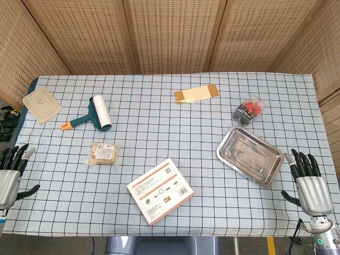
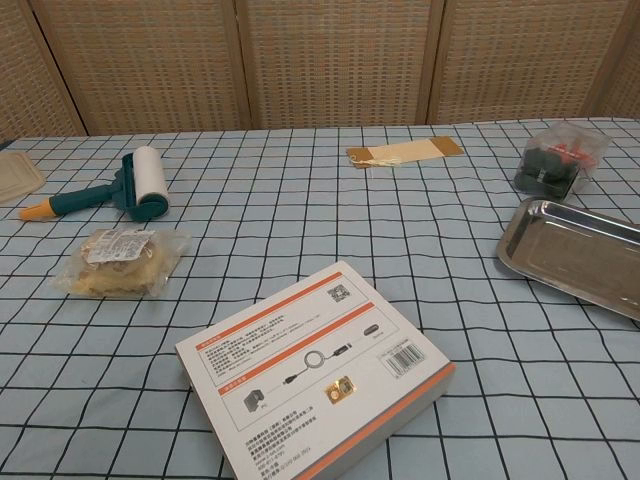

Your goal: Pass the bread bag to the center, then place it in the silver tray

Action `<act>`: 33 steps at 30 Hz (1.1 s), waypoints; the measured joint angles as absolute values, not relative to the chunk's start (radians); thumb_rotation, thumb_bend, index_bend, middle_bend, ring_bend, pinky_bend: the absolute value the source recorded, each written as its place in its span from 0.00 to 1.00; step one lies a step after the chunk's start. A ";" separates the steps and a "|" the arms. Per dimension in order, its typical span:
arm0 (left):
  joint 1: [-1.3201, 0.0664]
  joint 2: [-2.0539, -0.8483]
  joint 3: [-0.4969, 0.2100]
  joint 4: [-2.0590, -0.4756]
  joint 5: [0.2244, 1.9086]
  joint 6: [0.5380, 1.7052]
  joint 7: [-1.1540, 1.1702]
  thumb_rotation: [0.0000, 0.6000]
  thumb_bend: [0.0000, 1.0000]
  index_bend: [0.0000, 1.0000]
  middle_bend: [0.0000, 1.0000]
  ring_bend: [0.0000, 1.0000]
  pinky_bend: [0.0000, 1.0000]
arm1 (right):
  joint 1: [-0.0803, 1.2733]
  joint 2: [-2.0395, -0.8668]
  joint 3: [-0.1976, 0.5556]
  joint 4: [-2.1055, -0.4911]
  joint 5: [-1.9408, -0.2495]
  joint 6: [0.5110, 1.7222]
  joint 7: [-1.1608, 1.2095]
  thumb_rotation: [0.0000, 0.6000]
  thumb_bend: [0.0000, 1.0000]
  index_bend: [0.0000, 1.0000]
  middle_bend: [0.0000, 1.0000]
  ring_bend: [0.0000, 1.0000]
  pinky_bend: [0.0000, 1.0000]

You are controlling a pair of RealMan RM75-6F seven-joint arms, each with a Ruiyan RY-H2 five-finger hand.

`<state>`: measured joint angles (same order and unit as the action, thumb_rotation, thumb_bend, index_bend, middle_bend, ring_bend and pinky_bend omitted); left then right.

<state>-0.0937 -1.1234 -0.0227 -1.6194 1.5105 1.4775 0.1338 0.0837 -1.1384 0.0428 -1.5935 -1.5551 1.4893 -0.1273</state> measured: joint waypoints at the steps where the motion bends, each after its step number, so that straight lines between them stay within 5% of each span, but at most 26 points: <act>1: -0.096 -1.120 -0.022 -1.628 1.503 1.470 0.141 1.00 0.00 0.00 0.00 0.00 0.00 | 0.084 -1.136 0.041 -1.596 -1.551 1.487 -0.130 1.00 0.09 0.00 0.00 0.00 0.00; 20: -0.128 -1.124 -0.040 -1.642 1.480 1.427 0.185 1.00 0.00 0.00 0.00 0.00 0.00 | 0.083 -1.128 0.034 -1.603 -1.554 1.482 -0.121 1.00 0.09 0.00 0.00 0.00 0.00; 33: -0.334 -1.190 -0.126 -1.619 1.296 1.129 0.342 1.00 0.00 0.00 0.00 0.00 0.00 | 0.083 -1.112 0.037 -1.608 -1.551 1.481 -0.084 1.00 0.09 0.00 0.00 0.00 0.00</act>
<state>-0.3341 -1.1901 -0.1262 -1.6185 1.2958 1.1287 0.3419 0.0828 -1.1124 0.0370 -1.6080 -1.5510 1.4809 -0.0841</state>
